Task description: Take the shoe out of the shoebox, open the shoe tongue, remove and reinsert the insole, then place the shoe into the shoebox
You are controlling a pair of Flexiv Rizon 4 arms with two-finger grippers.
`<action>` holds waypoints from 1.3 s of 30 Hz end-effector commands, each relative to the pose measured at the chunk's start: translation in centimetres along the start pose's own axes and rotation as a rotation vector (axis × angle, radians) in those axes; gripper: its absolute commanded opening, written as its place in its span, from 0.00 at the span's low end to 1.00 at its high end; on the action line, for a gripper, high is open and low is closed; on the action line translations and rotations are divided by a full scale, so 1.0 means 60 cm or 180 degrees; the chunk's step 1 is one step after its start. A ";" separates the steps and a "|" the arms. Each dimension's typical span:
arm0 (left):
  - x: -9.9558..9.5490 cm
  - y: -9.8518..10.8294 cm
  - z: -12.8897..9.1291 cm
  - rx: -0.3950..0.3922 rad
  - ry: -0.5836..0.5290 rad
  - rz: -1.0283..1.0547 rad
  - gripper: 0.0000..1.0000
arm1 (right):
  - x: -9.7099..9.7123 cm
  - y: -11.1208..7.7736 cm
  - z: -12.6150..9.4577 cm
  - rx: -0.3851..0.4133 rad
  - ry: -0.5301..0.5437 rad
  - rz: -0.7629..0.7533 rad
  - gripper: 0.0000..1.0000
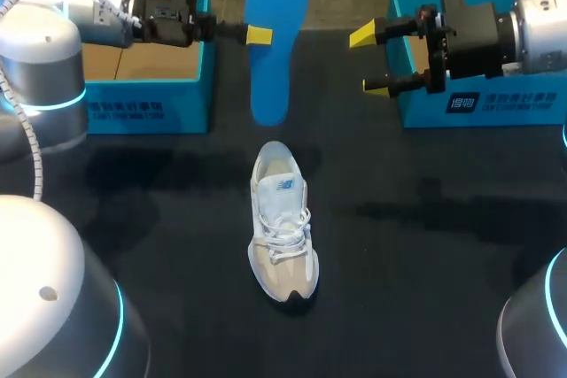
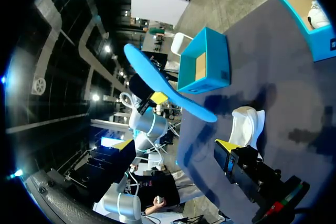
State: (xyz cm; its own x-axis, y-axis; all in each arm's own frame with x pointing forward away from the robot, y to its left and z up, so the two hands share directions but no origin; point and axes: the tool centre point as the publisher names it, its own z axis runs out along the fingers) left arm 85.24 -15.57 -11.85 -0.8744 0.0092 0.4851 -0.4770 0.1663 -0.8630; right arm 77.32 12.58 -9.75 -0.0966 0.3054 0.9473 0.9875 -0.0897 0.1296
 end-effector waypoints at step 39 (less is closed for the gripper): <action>0.026 -0.006 0.022 0.0299 -0.0225 0.5137 0.00 | 0.001 0.002 0.005 0.0001 -0.0003 0.0003 1.00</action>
State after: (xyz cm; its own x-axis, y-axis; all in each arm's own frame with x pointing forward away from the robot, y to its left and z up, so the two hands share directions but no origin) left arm 83.84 -17.09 -10.82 -0.7026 0.0551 -0.7094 0.7110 0.0137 -0.7031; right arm 77.39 12.67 -9.70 -0.0956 0.3064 0.9471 0.9877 -0.0891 0.1285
